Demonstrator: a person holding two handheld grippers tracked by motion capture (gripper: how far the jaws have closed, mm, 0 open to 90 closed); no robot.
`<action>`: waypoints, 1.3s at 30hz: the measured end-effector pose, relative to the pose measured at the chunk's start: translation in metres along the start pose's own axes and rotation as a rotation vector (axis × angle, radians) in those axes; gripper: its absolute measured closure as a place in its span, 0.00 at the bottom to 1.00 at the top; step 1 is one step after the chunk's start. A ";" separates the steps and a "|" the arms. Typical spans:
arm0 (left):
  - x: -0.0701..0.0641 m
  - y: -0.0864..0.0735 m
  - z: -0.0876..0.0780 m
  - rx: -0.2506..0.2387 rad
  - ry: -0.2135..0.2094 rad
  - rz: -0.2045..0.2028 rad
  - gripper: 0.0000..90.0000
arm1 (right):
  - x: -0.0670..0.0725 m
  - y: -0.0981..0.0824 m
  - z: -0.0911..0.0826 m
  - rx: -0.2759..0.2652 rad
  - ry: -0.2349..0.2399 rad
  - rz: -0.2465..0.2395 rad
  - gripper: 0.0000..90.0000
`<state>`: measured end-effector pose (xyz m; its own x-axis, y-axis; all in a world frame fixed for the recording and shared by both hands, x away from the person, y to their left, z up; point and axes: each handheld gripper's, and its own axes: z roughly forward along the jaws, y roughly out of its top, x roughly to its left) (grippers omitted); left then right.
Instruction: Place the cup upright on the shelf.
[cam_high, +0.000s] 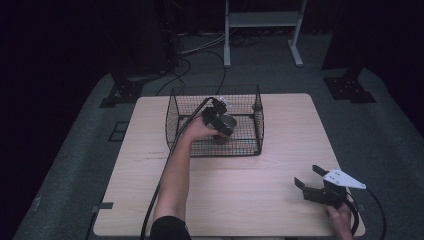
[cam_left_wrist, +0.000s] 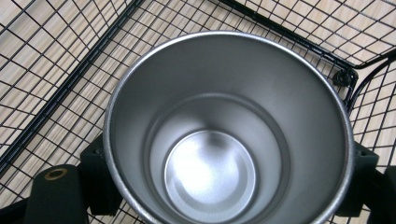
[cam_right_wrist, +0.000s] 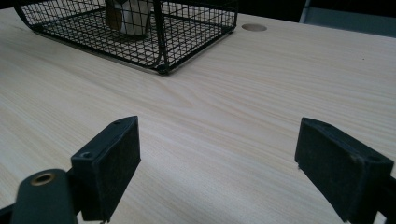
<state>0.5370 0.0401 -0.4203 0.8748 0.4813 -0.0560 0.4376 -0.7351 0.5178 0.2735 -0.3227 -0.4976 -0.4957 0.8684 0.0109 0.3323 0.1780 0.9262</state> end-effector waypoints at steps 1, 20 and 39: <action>0.000 -0.001 0.000 0.003 0.001 -0.001 0.19 | 0.000 0.000 0.000 0.000 0.000 0.000 0.15; 0.001 -0.003 -0.004 0.025 0.008 -0.004 0.14 | 0.000 0.000 0.000 0.001 -0.001 -0.002 0.15; -0.003 -0.001 -0.016 -0.023 0.000 -0.006 0.08 | 0.000 0.000 0.000 0.001 0.001 -0.004 0.15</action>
<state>0.5307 0.0474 -0.4070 0.8721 0.4858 -0.0590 0.4378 -0.7208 0.5374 0.2736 -0.3222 -0.4977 -0.4981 0.8671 0.0073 0.3307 0.1822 0.9260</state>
